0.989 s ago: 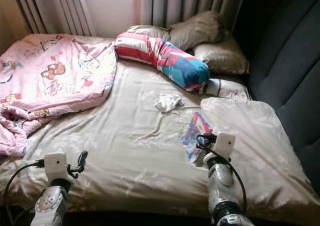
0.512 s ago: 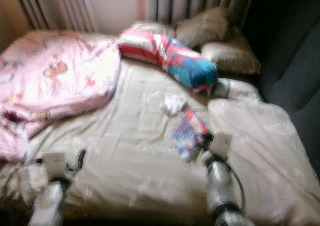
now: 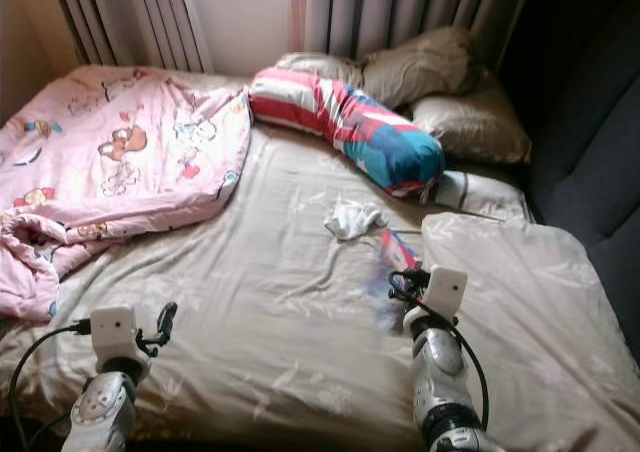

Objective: Clean up the room

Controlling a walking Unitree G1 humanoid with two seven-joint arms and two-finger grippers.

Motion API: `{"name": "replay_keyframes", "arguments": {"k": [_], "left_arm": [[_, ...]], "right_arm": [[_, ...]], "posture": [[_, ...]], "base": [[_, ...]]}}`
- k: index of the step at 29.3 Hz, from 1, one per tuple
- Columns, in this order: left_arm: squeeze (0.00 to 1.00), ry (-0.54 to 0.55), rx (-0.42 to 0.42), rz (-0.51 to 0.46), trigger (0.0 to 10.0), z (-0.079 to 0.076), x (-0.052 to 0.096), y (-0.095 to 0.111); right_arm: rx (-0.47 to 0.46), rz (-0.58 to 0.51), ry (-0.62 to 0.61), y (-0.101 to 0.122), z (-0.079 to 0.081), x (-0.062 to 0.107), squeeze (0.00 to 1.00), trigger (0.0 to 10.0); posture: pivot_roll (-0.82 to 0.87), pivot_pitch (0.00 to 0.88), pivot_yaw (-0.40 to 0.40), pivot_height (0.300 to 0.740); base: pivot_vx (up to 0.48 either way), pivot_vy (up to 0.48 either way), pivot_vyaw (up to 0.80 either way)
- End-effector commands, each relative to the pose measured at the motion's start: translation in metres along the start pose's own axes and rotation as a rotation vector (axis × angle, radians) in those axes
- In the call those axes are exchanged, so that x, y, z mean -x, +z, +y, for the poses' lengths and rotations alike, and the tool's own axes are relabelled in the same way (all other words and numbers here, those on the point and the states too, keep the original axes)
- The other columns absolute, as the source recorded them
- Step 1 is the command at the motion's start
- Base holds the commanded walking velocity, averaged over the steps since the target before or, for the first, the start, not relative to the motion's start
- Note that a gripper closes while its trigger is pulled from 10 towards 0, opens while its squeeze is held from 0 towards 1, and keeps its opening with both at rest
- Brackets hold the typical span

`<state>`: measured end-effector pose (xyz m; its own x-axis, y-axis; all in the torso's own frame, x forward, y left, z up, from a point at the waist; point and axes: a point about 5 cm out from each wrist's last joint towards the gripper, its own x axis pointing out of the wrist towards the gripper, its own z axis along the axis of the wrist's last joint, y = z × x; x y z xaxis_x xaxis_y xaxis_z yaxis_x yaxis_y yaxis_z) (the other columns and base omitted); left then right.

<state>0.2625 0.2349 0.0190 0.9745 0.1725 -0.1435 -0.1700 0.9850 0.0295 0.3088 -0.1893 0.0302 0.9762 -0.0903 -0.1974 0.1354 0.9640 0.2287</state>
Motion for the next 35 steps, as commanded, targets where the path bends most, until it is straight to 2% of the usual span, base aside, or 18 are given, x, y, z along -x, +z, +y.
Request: {"name": "replay_keyframes", "arguments": {"k": [1, 9, 18, 26, 35], "left_arm": [[0.0, 0.002, -0.002, 0.01, 10.0, 0.002, 0.001, -0.001], [0.0, 0.001, -0.002, 0.011, 10.0, 0.001, 0.001, -0.002], [0.0, -0.005, -0.007, 0.014, 10.0, 0.002, 0.001, -0.002], [0.0, -0.01, -0.018, 0.013, 10.0, 0.004, 0.001, -0.001], [0.0, -0.02, -0.042, 0.014, 10.0, 0.011, 0.003, 0.0]], "right_arm": [[-0.007, -0.046, 0.006, 0.01, 0.001, -0.004, 0.0, 10.0], [0.009, -0.048, -0.021, 0.012, -0.001, -0.005, 0.0, 10.0], [0.01, -0.037, -0.014, 0.01, 0.002, -0.005, 0.0, 10.0], [-0.05, -0.067, -0.008, 0.014, 0.009, -0.007, 0.0, 10.0], [-0.337, -0.043, -0.044, 0.023, -0.001, -0.017, 0.0, 10.0]], "posture": [[0.11, 0.041, -0.067, 0.699], [0.11, 0.04, -0.065, 0.699], [0.11, 0.035, -0.055, 0.654], [0.12, 0.031, -0.044, 0.645], [0.12, 0.055, -0.011, 0.645]], "base": [[0.0, 0.0, 0.0], [0.0, 0.0, 0.0], [0.0, 0.0, 0.0], [0.0, 0.0, 0.0], [0.0, 0.0, 0.0]]}}
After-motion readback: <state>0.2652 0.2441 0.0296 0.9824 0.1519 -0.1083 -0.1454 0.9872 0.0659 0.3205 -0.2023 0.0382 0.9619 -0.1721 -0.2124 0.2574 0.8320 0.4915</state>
